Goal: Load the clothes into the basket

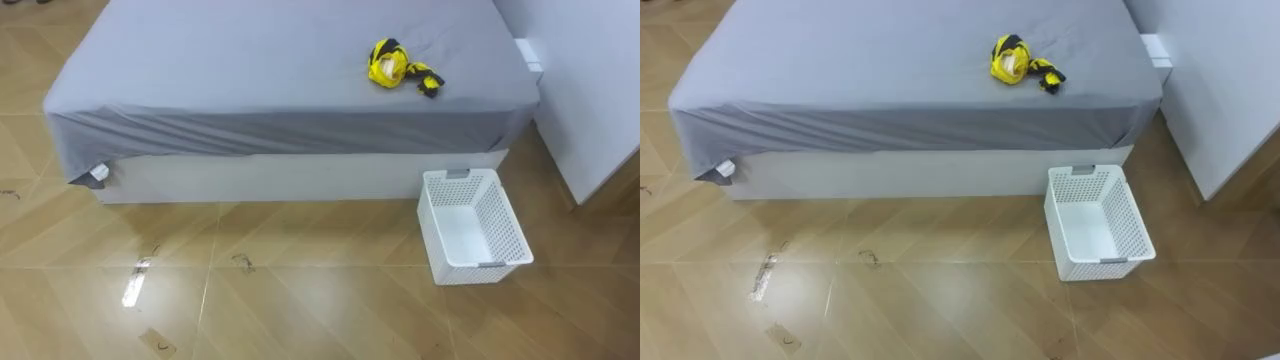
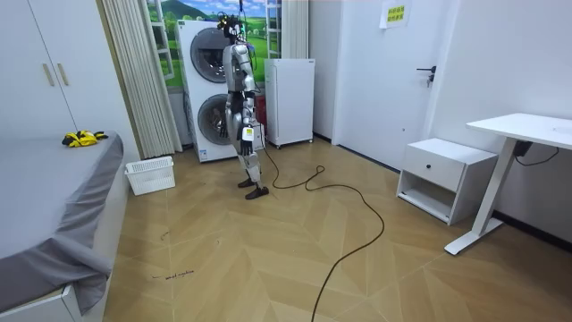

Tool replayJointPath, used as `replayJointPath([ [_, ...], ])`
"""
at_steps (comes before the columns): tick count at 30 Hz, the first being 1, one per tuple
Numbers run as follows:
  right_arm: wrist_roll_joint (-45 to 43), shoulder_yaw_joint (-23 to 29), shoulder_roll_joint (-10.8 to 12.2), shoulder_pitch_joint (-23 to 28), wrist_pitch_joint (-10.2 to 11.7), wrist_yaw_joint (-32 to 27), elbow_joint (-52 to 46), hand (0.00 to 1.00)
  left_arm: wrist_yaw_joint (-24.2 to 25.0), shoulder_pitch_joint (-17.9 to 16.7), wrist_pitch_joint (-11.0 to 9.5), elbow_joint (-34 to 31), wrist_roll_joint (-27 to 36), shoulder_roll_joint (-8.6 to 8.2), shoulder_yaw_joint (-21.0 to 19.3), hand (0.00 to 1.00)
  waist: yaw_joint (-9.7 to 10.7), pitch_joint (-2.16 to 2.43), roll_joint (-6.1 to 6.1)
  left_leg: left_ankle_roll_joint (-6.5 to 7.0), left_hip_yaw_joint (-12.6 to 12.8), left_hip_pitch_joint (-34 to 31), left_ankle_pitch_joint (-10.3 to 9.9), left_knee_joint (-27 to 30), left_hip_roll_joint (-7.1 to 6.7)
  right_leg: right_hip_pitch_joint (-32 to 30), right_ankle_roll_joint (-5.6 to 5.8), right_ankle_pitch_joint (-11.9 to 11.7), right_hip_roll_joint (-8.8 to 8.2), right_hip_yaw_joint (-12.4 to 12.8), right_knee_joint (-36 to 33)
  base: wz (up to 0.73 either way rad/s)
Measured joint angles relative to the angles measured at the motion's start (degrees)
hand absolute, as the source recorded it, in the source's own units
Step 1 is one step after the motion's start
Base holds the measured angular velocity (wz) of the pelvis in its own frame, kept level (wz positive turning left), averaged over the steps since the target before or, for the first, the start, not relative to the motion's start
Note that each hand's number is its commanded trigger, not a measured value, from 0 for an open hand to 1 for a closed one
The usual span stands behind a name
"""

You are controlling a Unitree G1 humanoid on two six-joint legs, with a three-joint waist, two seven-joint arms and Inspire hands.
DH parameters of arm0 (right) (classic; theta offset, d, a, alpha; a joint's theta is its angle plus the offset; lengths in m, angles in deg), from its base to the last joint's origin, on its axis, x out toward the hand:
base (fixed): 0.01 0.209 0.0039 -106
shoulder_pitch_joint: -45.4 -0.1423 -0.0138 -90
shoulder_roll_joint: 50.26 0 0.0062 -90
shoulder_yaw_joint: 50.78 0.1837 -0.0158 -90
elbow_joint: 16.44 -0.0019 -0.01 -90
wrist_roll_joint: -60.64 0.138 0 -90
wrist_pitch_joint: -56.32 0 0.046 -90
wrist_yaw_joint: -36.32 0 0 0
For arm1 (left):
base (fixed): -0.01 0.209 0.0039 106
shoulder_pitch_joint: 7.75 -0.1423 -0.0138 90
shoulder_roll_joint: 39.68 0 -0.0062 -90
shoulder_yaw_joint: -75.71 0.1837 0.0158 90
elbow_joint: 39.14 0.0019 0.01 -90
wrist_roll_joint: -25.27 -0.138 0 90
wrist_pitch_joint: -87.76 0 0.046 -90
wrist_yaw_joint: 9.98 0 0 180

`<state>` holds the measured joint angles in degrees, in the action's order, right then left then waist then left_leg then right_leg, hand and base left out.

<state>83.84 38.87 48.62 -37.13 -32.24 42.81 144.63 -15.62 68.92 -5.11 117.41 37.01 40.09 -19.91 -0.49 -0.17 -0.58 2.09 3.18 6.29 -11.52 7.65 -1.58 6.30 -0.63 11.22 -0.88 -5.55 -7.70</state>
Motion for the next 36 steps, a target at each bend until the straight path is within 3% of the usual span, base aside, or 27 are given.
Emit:
replayJointPath([
  [20, -0.14, 0.07, -0.01, -0.28, -0.29, 0.63, -0.03, 0.00, 0.40, -0.19, 1.44, -0.13, 0.05, -0.01, -0.34, 0.00, -0.02, -0.07, 0.61, 0.18, -0.06, -0.60, -0.31, 0.12, -0.01, -0.33, 0.14, 0.22, -0.07, -0.72, 0.03, 0.01],
  [23, -0.15, -0.63, 0.00, -0.43, -0.29, 0.64, 0.02, 0.00, 0.40, -0.13, 1.45, 0.09, 1.76, 0.03, -0.36, 0.00, -0.08, -0.11, 0.60, 0.08, 0.22, -0.59, -0.64, 0.36, 0.66, -0.34, 0.00, 0.34, 0.10, -0.74, -0.24, -0.02],
  [25, -0.49, -0.73, 0.10, -0.80, -0.31, 0.78, 0.28, 0.00, 0.76, -0.10, 1.45, 0.41, 1.66, 0.02, -0.96, 0.00, -0.36, -0.39, 0.51, -0.22, 0.95, -1.15, -2.01, 2.64, 1.22, -0.49, -0.22, 0.87, 0.33, -1.12, -1.13, -0.13],
  [28, -0.72, -0.83, 0.14, -0.64, -0.32, 1.30, 0.17, 0.00, 1.55, -0.32, 1.50, 0.43, 1.68, 0.25, -2.27, 0.00, -0.92, -0.44, 0.31, -1.05, 1.57, -3.56, -5.10, 8.95, 2.61, -0.94, -0.87, 2.81, 1.08, -1.64, -3.20, -0.07],
  [29, -0.57, -0.88, 0.17, -0.66, -0.30, 1.44, 0.10, 0.00, 1.69, -0.16, 1.48, 0.44, 2.52, 0.55, -2.46, 0.00, -0.96, -0.24, 0.35, -1.57, 1.90, -4.77, -5.88, 11.73, 2.95, -1.52, -1.21, 3.69, 1.33, -1.79, -4.29, 0.12],
  [31, -0.44, -0.92, 0.21, -0.51, -0.28, 1.75, 0.16, 0.00, 1.72, -0.14, 1.50, 0.31, 3.98, 1.17, -2.45, 0.00, -1.07, -0.17, -0.20, -1.67, 4.07, -8.08, -5.94, 18.81, 3.48, -1.54, -1.65, 4.38, 1.41, -1.39, -4.92, 0.19],
  [32, -0.18, -0.90, 0.10, -0.44, -0.21, 1.74, 0.05, 0.00, 1.73, -0.21, 1.51, 0.16, 5.20, 1.31, -2.28, 0.00, -1.10, -0.29, -0.19, -1.68, 4.75, -12.31, -5.57, 27.51, 4.63, -1.32, -2.38, 4.91, 1.53, -0.82, -5.14, 0.18],
  [33, -0.05, -0.92, -0.03, -0.48, -0.25, 1.72, 0.07, 0.00, 1.77, -0.33, 1.53, 0.19, 6.00, 1.25, -2.08, 0.00, -1.25, -0.71, -0.60, -1.54, 4.59, -15.26, -4.79, 32.21, 5.25, -0.68, -2.73, 5.21, 1.72, -0.43, -5.45, 0.16],
  [34, 0.89, -0.91, -0.20, -0.46, -0.24, 1.60, 0.13, 0.00, 2.05, -0.59, 1.56, 0.26, 6.84, 1.05, -1.65, 0.00, -1.33, -0.65, -0.33, -0.95, 4.33, -18.71, -5.42, 34.92, 4.90, -0.09, -3.24, 6.14, 1.62, 0.57, -6.03, 0.17],
  [35, 1.64, -0.62, -0.51, -0.50, -0.34, 1.56, 0.10, 0.00, 2.21, -0.80, 1.62, 0.30, 6.90, 0.90, -0.45, 0.00, -1.32, -0.69, -0.48, -0.88, 4.38, -22.38, -5.43, 31.71, 3.68, 0.03, -3.20, 7.29, 0.90, 0.84, -6.60, 0.08],
  [36, 1.65, -0.66, -0.74, -0.76, -0.73, 1.36, 0.07, 0.00, 2.13, -1.15, 1.56, 0.34, 6.82, 0.67, 0.26, 0.00, -1.97, -0.74, -0.65, -2.03, 4.49, -25.61, -4.24, 25.60, 2.43, -0.08, -2.79, 8.36, 0.10, 1.22, -7.21, 0.00],
])
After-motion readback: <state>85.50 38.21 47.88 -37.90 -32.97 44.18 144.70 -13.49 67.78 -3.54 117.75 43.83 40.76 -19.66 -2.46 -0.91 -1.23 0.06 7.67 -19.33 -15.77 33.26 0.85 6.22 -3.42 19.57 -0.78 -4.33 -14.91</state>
